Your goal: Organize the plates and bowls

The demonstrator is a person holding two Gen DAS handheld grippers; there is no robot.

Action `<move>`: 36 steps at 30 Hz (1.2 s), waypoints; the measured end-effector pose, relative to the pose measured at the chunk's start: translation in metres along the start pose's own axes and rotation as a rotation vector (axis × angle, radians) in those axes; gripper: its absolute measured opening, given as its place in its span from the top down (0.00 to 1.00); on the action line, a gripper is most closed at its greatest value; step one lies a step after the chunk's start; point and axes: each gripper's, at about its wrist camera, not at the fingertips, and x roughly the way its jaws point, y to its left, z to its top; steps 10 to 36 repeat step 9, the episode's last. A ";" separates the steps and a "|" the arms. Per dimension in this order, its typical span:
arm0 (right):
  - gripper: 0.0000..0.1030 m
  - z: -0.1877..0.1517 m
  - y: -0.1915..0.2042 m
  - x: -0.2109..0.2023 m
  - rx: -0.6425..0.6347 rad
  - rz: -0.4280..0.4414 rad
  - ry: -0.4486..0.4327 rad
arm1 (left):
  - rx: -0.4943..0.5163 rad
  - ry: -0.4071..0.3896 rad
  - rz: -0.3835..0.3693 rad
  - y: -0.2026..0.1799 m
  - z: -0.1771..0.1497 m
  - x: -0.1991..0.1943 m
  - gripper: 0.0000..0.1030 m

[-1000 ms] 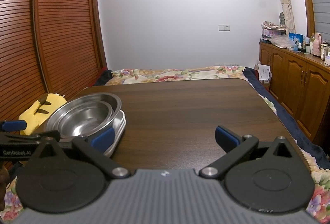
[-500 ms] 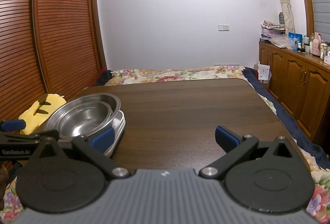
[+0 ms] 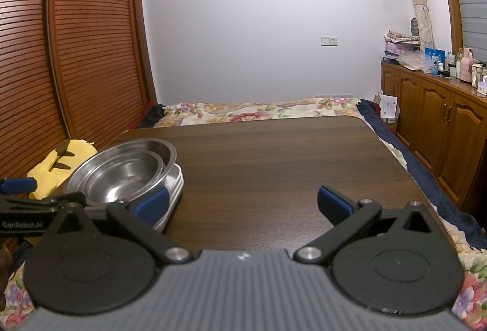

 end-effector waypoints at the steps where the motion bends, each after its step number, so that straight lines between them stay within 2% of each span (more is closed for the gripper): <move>1: 0.00 0.000 0.000 0.000 0.000 0.001 0.001 | 0.000 -0.001 0.001 -0.001 -0.001 -0.001 0.00; 36: 0.00 0.000 -0.001 0.000 0.000 0.000 0.000 | 0.000 0.002 0.000 0.001 0.001 0.000 0.00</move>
